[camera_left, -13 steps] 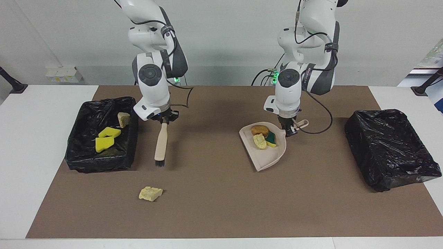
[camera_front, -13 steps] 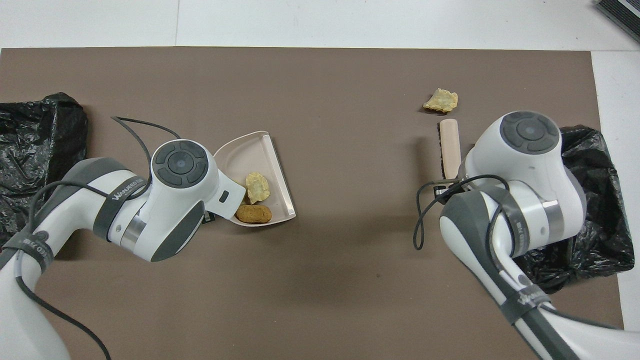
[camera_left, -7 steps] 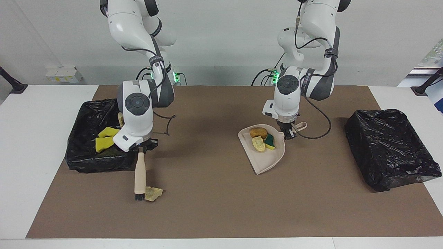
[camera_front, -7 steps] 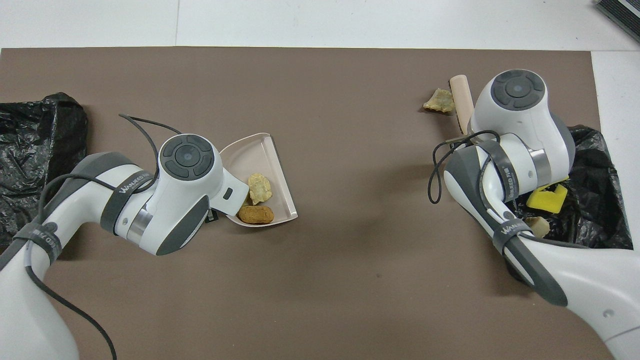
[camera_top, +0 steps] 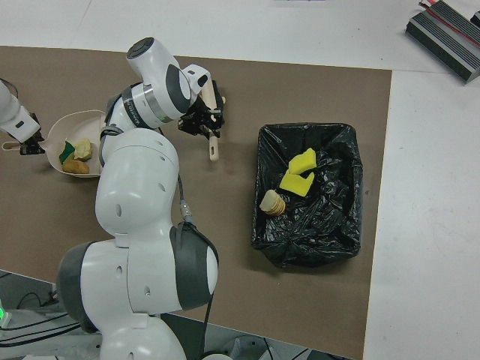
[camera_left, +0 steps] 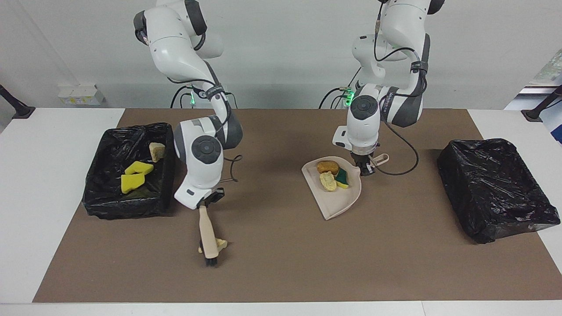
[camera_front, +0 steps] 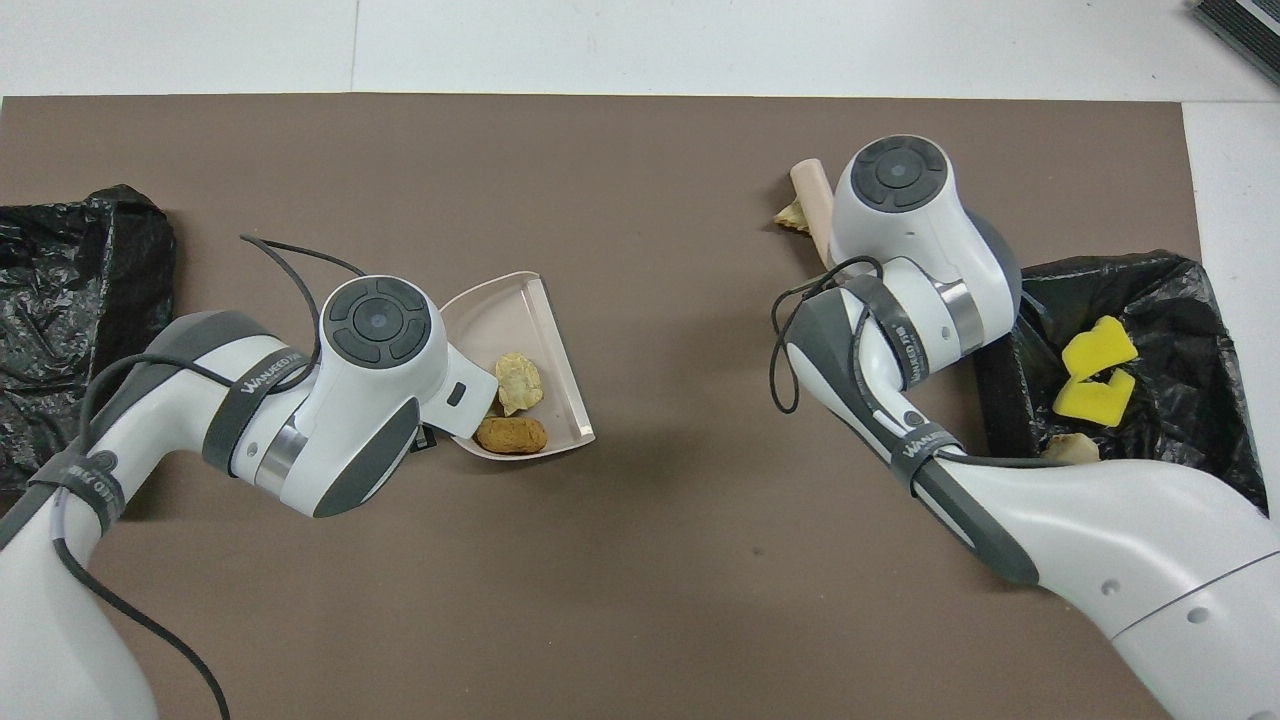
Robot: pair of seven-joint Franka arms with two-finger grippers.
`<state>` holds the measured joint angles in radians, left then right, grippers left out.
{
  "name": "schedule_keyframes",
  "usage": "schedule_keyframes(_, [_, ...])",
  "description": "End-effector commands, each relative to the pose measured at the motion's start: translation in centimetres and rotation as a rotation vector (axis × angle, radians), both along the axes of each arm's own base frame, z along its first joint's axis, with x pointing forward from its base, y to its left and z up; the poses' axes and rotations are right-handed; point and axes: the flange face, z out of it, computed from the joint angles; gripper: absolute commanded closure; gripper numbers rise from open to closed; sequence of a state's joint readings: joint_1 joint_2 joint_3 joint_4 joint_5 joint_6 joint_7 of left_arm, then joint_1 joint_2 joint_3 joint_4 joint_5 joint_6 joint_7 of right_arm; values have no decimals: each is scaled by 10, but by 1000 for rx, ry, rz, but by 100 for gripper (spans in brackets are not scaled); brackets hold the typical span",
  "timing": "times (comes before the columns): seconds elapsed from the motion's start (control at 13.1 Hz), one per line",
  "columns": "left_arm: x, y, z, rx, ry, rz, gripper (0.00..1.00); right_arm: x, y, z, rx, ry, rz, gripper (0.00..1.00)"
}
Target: Sweep and dump trash in bin
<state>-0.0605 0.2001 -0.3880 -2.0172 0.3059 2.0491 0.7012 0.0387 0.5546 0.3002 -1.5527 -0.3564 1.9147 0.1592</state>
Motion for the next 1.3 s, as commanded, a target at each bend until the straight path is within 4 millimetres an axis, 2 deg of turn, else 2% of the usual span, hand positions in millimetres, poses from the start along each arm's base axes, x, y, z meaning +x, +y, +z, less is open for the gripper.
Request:
schedule_keyframes(0.0, [-13, 3, 3, 10, 9, 12, 100, -22, 43, 4, 110, 92, 60, 100])
schedule_keyframes(0.23, [-15, 5, 4, 21, 18, 18, 100, -46, 94, 10, 293, 175, 39, 100])
schedule_keyframes(0.38, [-17, 7, 3, 27, 26, 24, 100, -53, 115, 18, 394, 214, 10, 100])
schedule_keyframes(0.46, [-17, 8, 3, 28, 28, 24, 100, -53, 115, 24, 396, 212, 14, 100])
schedule_keyframes(0.61, [-18, 7, 2, 29, 28, 22, 100, -44, 92, 52, 348, 163, 14, 100])
schedule_keyframes(0.69, [-19, 7, 1, 27, 25, 22, 100, -40, 78, 54, 306, 147, 14, 100])
schedule_keyframes(0.84, [-18, 8, 1, 25, 21, 22, 100, -40, 71, 47, 232, 126, 28, 100])
schedule_keyframes(0.99, [-19, 9, -1, 26, 24, 23, 100, -44, 77, 24, 220, 143, 32, 100])
schedule_keyframes(1.07, [-19, 10, -1, 26, 26, 25, 100, -48, 91, 13, 232, 140, 48, 100])
schedule_keyframes(1.22, [-19, 10, -1, 26, 26, 23, 100, -63, 137, 3, 255, 136, 41, 100])
